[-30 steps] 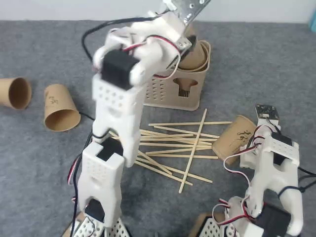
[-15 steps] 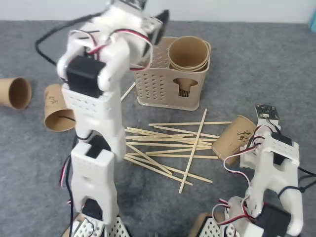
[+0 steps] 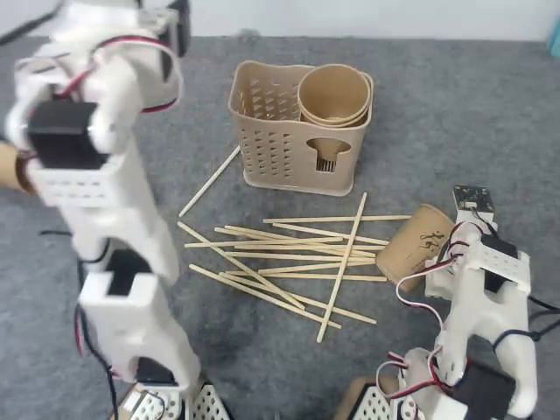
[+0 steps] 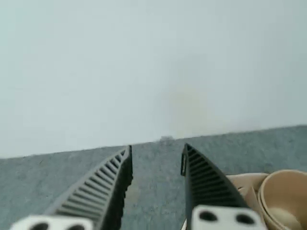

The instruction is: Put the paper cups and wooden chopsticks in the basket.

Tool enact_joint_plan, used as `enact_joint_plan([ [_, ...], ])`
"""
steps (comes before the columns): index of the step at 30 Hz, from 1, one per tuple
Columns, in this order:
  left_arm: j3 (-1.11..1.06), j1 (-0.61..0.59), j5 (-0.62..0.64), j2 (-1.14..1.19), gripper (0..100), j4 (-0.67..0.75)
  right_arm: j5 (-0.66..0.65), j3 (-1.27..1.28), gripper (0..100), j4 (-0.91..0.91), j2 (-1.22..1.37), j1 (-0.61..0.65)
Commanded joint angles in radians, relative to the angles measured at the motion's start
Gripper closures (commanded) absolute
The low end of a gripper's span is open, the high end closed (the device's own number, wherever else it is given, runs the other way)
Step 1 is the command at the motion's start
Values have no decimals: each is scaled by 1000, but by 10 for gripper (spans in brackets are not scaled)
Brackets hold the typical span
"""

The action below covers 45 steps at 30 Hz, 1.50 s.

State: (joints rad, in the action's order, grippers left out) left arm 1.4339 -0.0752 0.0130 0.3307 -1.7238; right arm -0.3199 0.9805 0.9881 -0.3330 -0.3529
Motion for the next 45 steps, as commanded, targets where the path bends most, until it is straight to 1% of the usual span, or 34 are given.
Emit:
enact_joint_plan([
  [1, -177, -49, 18, -175, 837, -35, -3, -2, 858, -16, -24, 13],
  [8, -685, -157, 15, -453, 837, -29, -3, -2, 858, -16, -22, 13],
  [13, -1003, -253, 9, -594, 837, 2, -3, -2, 858, -16, -22, 13],
  [15, -1116, -298, -35, -643, 837, 48, -3, -2, 858, -15, -22, 13],
  [18, -1268, -359, -143, -704, 837, 127, -3, -2, 858, -12, -22, 13],
  [21, -1422, -414, -241, -761, 837, 221, -3, 0, 858, -10, -22, 13],
  [27, -1750, -494, -476, -890, 837, 425, -3, 0, 858, -8, -21, 13],
  [31, -1989, -517, -624, -999, 837, 585, -3, 0, 858, -7, -19, 13],
  [34, -2176, -528, -746, -1088, 837, 733, -3, 0, 858, -7, -19, 13],
  [40, -2514, -534, -844, -1258, 837, 1054, -3, 0, 858, -7, -18, 13],
  [45, -2712, -534, -914, -1372, 837, 1218, -3, 2, 858, -5, -18, 13],
])
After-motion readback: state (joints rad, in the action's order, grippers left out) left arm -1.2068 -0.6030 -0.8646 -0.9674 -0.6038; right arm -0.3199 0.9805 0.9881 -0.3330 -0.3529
